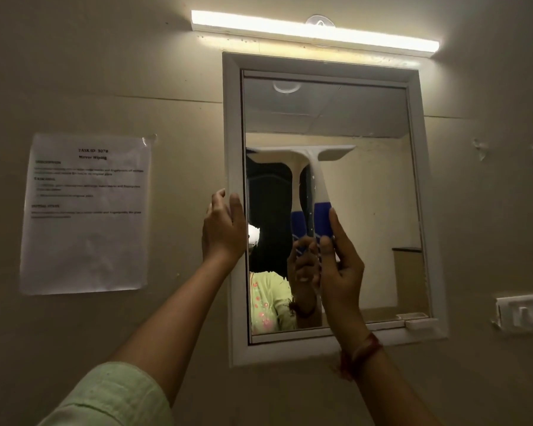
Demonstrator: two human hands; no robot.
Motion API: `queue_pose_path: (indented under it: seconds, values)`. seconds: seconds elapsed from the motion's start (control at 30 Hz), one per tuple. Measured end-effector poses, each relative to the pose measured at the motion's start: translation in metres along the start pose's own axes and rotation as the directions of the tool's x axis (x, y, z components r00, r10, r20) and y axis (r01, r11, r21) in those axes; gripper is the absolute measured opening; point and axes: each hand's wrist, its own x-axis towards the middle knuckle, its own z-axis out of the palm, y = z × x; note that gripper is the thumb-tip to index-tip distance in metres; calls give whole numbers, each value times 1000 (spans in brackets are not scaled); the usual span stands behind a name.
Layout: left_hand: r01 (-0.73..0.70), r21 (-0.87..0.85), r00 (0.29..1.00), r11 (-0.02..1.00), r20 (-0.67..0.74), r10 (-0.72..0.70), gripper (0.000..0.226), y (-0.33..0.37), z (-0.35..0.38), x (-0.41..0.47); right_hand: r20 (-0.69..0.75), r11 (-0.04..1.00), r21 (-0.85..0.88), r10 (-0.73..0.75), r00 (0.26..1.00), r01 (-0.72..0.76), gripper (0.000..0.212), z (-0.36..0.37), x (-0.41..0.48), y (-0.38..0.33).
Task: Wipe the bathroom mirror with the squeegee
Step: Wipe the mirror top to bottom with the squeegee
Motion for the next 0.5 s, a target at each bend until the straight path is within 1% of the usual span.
queue_pose_path:
  seconds: [0.1,0.17,0.23,0.33,0.4,0.5]
  values:
    - [8,-42,1000,999,18,-7,53,-1,-1,0,-1,998,53,47,999,-47,40,-2,-14,6]
    - [9,-57,1000,998,22,-8,53,-1,-2,0,-18,997,40,66,998,-65,40,-7,-32,13]
    - [10,-56,1000,998,17,-9,54,0,-2,0,-48,999,11,54,997,-53,41,-10,-43,17]
    - [16,-50,1000,999,11,-16,55,1,-3,-1,-63,998,24,51,997,-50,40,-8,-30,10]
    - [23,-41,1000,999,12,-23,55,2,-3,-2,-43,997,52,55,998,-53,37,-1,-12,1]
    - [24,-37,1000,999,9,-23,55,3,-3,-2,-21,994,97,60,998,-58,40,9,2,-3]
